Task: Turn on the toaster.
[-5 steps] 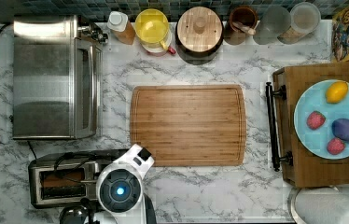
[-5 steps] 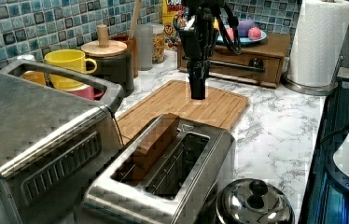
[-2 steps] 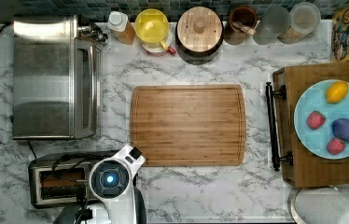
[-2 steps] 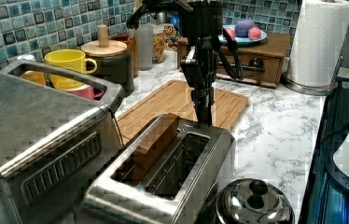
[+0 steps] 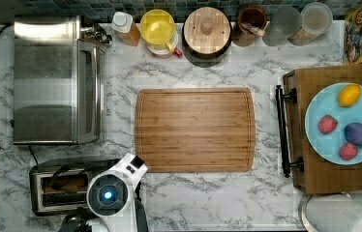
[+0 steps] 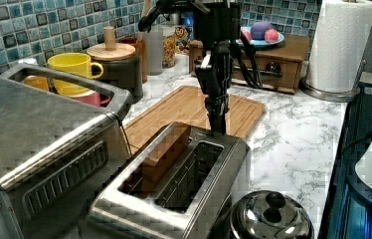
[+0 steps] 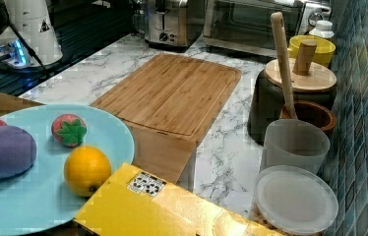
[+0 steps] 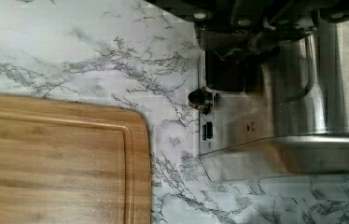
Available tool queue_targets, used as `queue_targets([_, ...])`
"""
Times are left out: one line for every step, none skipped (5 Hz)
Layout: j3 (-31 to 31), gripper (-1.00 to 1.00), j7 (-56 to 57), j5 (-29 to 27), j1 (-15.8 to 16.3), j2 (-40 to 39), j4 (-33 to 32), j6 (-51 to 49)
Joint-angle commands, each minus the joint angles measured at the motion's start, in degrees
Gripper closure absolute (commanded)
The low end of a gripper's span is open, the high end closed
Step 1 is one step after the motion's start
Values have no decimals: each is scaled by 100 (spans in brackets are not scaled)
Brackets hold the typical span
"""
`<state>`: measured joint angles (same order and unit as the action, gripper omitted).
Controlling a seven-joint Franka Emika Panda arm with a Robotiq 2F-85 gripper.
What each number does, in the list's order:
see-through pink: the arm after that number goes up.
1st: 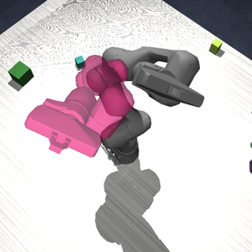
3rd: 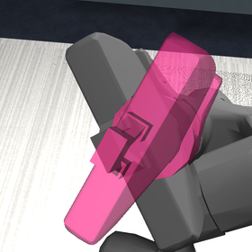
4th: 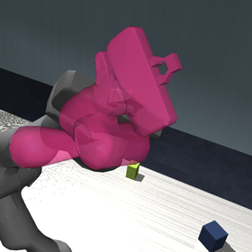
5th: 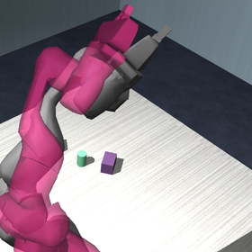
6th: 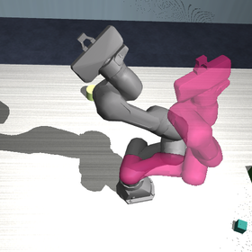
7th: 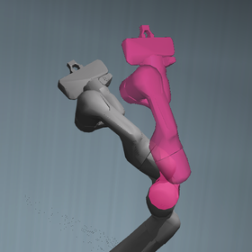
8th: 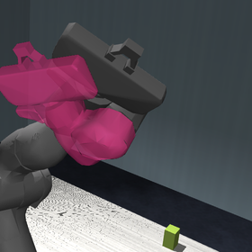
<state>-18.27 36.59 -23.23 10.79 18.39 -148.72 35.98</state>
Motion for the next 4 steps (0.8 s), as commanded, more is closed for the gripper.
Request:
queue_targets([-260, 100, -787, 392, -178, -724, 314, 14])
queue_targets([-103, 100, -984, 323, -289, -861, 232, 196])
queue_targets([110, 100, -1125, 212, -400, -1166, 296, 303])
queue_targets([279, 100, -1104, 102, -524, -1537, 358, 397])
